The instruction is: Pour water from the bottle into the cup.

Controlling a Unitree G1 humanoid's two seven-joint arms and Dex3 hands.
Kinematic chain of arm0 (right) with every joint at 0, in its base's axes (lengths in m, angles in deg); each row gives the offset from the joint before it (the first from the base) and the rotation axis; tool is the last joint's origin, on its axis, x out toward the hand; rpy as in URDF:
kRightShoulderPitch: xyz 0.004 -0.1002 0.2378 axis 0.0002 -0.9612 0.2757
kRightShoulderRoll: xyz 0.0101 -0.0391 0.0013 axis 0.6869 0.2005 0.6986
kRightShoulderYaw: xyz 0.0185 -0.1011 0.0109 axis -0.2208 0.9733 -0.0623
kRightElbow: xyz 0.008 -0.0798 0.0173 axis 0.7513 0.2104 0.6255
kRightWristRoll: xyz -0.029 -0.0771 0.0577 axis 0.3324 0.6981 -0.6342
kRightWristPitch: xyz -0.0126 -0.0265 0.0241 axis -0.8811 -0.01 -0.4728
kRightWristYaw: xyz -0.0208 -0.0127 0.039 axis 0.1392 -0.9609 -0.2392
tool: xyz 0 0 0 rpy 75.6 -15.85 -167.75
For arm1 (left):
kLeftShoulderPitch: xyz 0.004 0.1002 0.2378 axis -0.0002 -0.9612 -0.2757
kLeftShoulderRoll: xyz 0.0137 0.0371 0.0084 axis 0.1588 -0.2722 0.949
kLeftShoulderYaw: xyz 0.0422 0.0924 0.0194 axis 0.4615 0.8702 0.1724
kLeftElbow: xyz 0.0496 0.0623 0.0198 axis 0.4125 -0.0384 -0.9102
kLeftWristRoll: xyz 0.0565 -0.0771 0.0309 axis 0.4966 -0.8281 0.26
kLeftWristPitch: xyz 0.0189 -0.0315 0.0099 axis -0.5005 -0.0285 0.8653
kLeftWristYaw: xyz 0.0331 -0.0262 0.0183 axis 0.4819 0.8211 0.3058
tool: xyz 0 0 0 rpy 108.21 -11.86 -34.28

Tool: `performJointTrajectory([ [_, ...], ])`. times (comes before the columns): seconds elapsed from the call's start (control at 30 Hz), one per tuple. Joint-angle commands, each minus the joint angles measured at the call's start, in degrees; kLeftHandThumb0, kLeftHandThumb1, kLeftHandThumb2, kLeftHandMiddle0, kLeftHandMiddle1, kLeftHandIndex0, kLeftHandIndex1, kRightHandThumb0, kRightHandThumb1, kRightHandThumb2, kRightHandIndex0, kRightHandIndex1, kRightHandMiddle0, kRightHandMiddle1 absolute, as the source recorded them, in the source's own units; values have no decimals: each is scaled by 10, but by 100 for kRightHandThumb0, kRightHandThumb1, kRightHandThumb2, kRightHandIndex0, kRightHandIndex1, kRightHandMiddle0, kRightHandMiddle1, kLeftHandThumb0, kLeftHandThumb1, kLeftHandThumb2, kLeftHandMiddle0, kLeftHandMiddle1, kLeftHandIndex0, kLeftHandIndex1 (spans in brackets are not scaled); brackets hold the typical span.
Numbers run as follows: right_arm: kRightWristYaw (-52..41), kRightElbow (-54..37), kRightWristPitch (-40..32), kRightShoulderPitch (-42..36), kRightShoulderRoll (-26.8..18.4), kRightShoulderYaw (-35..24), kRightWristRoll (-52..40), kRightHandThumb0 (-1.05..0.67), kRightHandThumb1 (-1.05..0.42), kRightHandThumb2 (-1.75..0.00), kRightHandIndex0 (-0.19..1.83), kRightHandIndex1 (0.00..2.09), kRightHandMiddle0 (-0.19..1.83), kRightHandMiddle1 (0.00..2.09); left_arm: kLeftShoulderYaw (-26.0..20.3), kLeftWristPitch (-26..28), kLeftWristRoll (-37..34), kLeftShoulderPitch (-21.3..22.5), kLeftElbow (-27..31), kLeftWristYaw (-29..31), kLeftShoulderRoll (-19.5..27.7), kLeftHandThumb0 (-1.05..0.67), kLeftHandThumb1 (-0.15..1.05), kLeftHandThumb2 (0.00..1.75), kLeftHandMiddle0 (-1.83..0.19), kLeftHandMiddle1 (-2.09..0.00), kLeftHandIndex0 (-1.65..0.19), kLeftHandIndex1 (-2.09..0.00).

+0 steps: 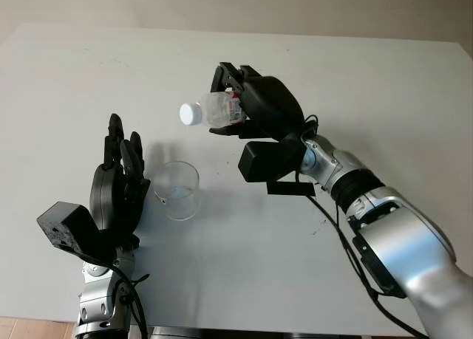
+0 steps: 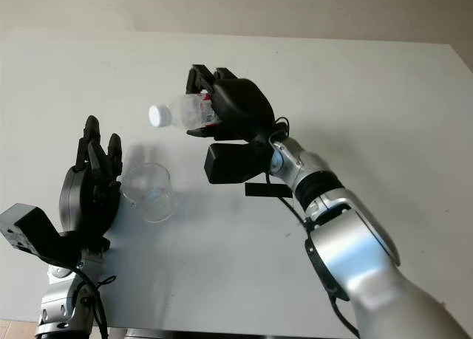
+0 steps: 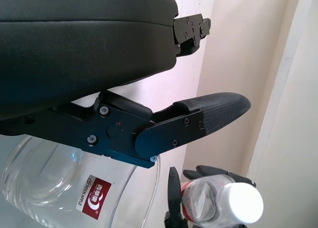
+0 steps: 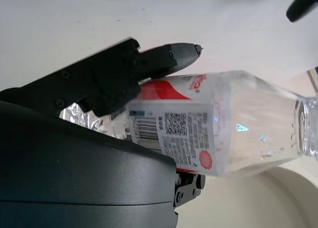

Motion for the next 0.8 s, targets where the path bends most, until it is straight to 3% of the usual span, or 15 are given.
performJointTrajectory([
  [0.0,14,-8,5,18,-10,9,9,-12,-75,-71,111,209,80,209,2,-5,2,-3,0,0,-2,-77,105,73,7,-5,14,-5],
  [0.37,92,-9,17,30,-24,60,65,-13,-72,-82,111,209,77,209,3,-8,5,-1,-2,-2,-1,-77,105,73,7,-6,14,-5],
  [0.77,158,-16,26,45,-29,95,105,-13,-72,-81,115,209,72,209,3,-6,5,-3,-2,-3,-3,-78,105,72,7,-6,14,-5],
])
